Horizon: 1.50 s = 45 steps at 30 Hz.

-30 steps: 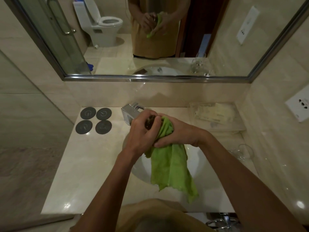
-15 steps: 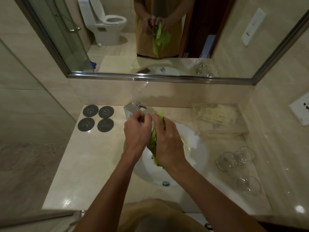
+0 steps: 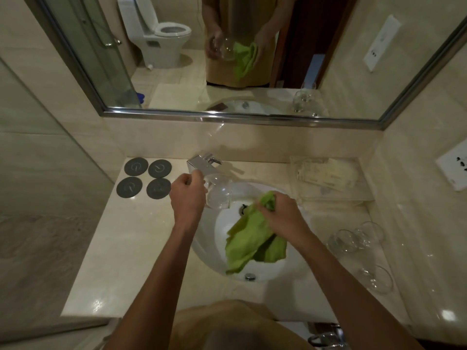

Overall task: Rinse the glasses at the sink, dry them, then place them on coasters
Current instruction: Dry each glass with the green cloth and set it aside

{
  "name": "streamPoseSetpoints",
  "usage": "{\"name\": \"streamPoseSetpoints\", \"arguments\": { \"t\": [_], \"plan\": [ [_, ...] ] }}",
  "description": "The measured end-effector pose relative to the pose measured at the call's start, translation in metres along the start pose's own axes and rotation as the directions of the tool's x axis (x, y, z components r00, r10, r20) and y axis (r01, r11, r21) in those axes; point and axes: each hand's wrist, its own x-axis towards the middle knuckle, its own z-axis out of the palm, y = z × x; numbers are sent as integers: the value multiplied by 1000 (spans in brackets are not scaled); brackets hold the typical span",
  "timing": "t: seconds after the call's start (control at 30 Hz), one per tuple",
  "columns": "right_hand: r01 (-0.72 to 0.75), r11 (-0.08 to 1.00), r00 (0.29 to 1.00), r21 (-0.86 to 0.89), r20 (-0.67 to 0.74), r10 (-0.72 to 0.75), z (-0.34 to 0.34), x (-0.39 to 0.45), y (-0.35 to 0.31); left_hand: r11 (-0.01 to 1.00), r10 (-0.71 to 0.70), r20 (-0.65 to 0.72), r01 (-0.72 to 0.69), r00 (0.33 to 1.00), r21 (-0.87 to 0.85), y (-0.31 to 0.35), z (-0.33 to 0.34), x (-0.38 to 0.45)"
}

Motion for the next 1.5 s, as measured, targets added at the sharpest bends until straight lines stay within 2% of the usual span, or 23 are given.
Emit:
{"name": "streamPoseSetpoints", "arguments": {
  "t": [0.1, 0.2, 0.27, 0.33, 0.4, 0.47, 0.53, 0.63, 0.7, 0.83, 0.9, 0.97, 1.03, 1.1, 1.23, 1.4, 1.5],
  "plan": [
    [-173, 941, 968, 291, -126, 217, -7, 14, 4, 998, -54, 63, 56, 997, -33, -3, 4, -8],
    [-161, 860, 941, 485, -188, 282, -1, 16, -9, 994, -83, 130, 92, 988, -62, -4, 12, -18],
    [-153, 798, 962, 583, -95, 255, 6, 7, -28, 991, -103, 144, 114, 984, -71, -6, 17, -21],
    [-145, 727, 987, 671, 44, 156, 13, -4, -41, 986, -125, 132, 137, 983, -90, -5, 19, -23],
    [-146, 665, 989, 732, 127, 77, 16, -15, -46, 974, -167, 112, 182, 980, -138, -3, 19, -22],
    [-110, 710, 990, 696, 144, 12, 17, -23, -42, 947, -224, 108, 242, 969, -209, 1, 16, -20],
    [-50, 804, 985, 593, 160, -56, 18, -26, -39, 927, -260, 125, 284, 958, -246, 4, 13, -18],
    [-18, 859, 975, 512, 199, -98, 13, -21, -39, 914, -267, 201, 314, 943, -258, 7, 11, -18],
    [-6, 903, 971, 430, 220, -99, 10, -16, -39, 928, -233, 247, 291, 941, -232, 10, 10, -19],
    [-32, 966, 935, 258, 350, -62, 1, -14, -40, 945, -199, 257, 254, 946, -204, 15, 11, -22],
    [96, 972, 950, 214, 271, -154, -2, -11, -39, 934, -226, 283, 290, 932, -210, 14, 11, -23],
    [249, 956, 960, 156, 90, -264, -1, -7, -37, 927, -236, 309, 309, 921, -212, 14, 12, -23],
    [302, 949, 949, 94, -120, -291, 2, -5, -35, 929, -226, 318, 301, 921, -213, 16, 14, -25],
    [295, 947, 937, 128, -233, -260, 4, -9, -35, 934, -216, 316, 290, 924, -209, 18, 16, -26],
    [273, 922, 958, 275, -163, -235, 5, -13, -36, 933, -230, 305, 298, 924, -200, 17, 17, -25],
    [306, 930, 951, 205, -106, -290, 5, -7, -31, 934, -210, 301, 282, 930, -218, 19, 20, -24],
    [325, 931, 939, 166, -171, -297, 4, -7, -31, 939, -198, 292, 267, 936, -217, 19, 20, -24]
  ]
}}
